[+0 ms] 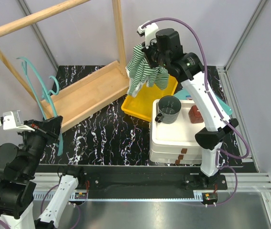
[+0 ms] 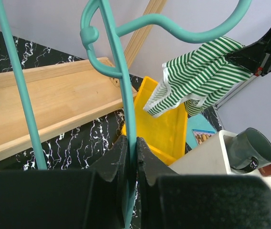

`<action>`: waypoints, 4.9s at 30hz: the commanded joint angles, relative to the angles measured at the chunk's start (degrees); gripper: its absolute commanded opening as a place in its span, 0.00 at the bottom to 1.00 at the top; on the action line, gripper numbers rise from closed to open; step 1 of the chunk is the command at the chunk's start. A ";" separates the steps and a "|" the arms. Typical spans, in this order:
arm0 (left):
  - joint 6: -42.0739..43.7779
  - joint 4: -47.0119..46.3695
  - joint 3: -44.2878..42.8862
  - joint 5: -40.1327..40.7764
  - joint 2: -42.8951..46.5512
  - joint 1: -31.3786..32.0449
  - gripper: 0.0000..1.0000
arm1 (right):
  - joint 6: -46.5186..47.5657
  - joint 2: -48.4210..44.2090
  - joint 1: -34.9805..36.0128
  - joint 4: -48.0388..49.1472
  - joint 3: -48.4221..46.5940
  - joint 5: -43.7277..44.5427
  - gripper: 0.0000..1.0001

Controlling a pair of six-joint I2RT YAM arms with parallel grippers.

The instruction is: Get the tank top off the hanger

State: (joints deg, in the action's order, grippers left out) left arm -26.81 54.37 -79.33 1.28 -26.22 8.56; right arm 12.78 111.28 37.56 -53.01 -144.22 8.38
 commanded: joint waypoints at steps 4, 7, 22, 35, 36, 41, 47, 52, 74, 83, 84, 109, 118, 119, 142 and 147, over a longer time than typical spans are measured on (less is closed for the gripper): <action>0.53 -5.50 1.90 -3.03 -0.32 0.23 0.00 | 15.52 -1.86 -5.48 3.00 5.25 -14.62 0.00; 0.53 -5.77 2.34 -3.39 -0.68 0.15 0.00 | 16.93 -1.69 -7.94 2.92 6.41 -18.91 0.00; 0.70 -6.38 2.07 -3.12 -0.77 0.23 0.00 | 9.90 1.48 -8.91 2.92 2.02 -15.94 0.04; 0.27 -6.38 1.99 -3.48 -0.59 0.15 0.00 | 1.04 2.36 -9.00 2.92 -1.76 -14.18 1.00; -0.08 -6.38 1.99 -3.82 -0.50 0.14 0.00 | -1.93 2.18 -9.00 2.74 -2.55 -14.27 1.00; -1.49 -6.55 2.69 -5.40 -0.76 0.23 0.00 | -10.48 -1.23 -8.82 1.69 -2.38 -16.90 1.00; -6.58 -9.28 5.50 -10.32 -0.94 0.23 0.00 | -13.66 -6.07 -0.58 -1.12 1.57 -12.01 1.00; -13.43 -12.52 9.54 -12.18 -0.94 0.15 0.00 | -14.70 -6.69 12.35 -5.60 1.48 -4.26 1.00; -42.19 -19.21 23.52 6.46 8.82 0.15 0.00 | -31.94 -18.65 39.60 24.08 36.03 -8.10 0.72; -42.10 -20.44 23.61 5.23 8.37 0.15 0.00 | -31.15 -14.78 40.14 25.94 36.29 -13.83 0.71; -41.92 -20.36 23.52 5.83 8.46 0.14 0.00 | -30.97 -14.52 40.22 26.03 36.47 -13.74 0.71; -36.47 -18.77 18.42 -4.62 5.29 0.15 0.00 | -17.00 -15.22 40.22 25.42 38.23 -17.61 0.79; -35.86 -19.13 18.25 -8.66 4.95 0.14 0.00 | -10.06 -14.43 40.14 24.63 37.26 -21.92 0.79; -35.77 -19.21 18.25 -9.27 5.12 0.14 0.00 | -9.53 -14.17 40.05 24.36 37.09 -21.92 0.80; -41.84 -20.97 23.96 -7.87 10.40 0.23 0.00 | -18.39 -9.94 39.96 27.78 35.50 -4.17 0.07; -41.75 -21.06 25.97 -8.48 10.57 0.15 0.07 | -20.77 -11.35 39.87 29.81 37.09 -2.50 0.00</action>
State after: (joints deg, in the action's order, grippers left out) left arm -66.94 36.42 -54.50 -5.06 -16.21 8.51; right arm -6.59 103.11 77.56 -28.91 -107.50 2.00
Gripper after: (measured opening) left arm 0.111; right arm 0.143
